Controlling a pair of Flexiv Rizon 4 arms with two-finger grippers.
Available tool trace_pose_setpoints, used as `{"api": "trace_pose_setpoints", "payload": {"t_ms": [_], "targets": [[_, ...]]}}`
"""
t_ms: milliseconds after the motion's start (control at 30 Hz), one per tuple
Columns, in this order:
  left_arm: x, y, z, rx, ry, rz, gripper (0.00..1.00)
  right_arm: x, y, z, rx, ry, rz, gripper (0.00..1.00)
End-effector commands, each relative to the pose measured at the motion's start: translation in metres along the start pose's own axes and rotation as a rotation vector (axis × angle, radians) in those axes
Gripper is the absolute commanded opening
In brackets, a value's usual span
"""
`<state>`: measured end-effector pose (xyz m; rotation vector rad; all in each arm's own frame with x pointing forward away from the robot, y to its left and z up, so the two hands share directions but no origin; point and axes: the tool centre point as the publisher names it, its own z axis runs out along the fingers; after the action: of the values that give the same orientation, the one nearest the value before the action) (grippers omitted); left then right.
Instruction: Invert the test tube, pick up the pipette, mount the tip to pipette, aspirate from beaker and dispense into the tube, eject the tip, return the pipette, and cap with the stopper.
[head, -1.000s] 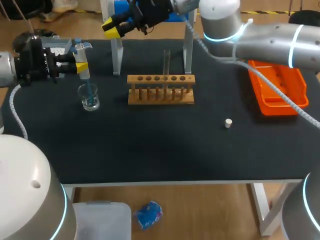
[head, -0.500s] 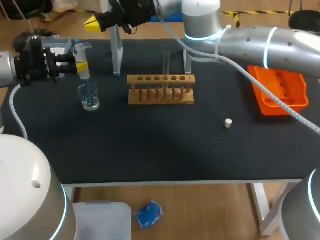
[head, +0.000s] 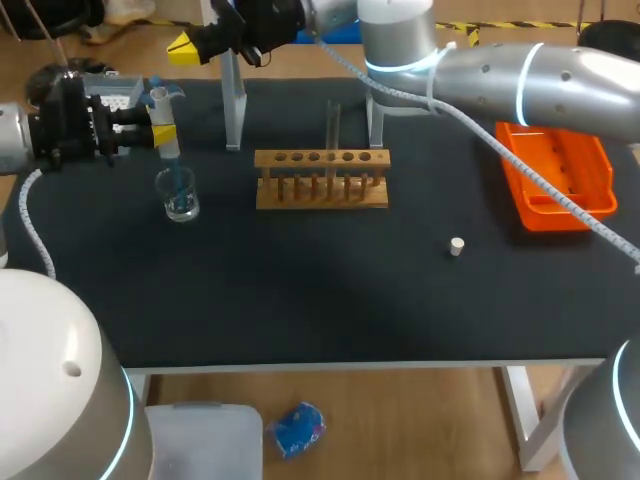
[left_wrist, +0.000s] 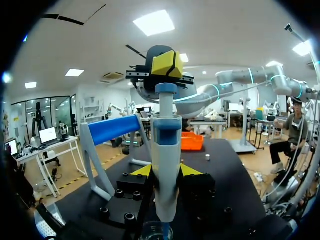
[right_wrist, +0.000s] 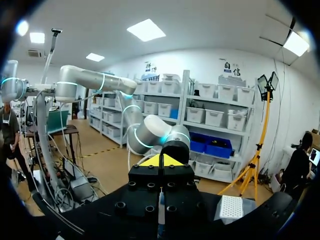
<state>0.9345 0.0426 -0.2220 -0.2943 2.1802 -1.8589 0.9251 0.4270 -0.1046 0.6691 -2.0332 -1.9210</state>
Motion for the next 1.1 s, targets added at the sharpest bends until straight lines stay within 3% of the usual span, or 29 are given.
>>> {"api": "trace_pose_setpoints", "payload": {"t_ms": [33, 1100], "targets": [[0.001, 0.0, 0.001, 0.0, -0.005, 0.002, 0.0, -0.009, -0.004, 0.004, -0.005, 0.035, 0.002, 0.0], [0.001, 0.0, 0.001, 0.0, -0.005, 0.002, 0.0, -0.021, -0.02, 0.039, -0.044, 0.091, 0.019, 0.0]]}}
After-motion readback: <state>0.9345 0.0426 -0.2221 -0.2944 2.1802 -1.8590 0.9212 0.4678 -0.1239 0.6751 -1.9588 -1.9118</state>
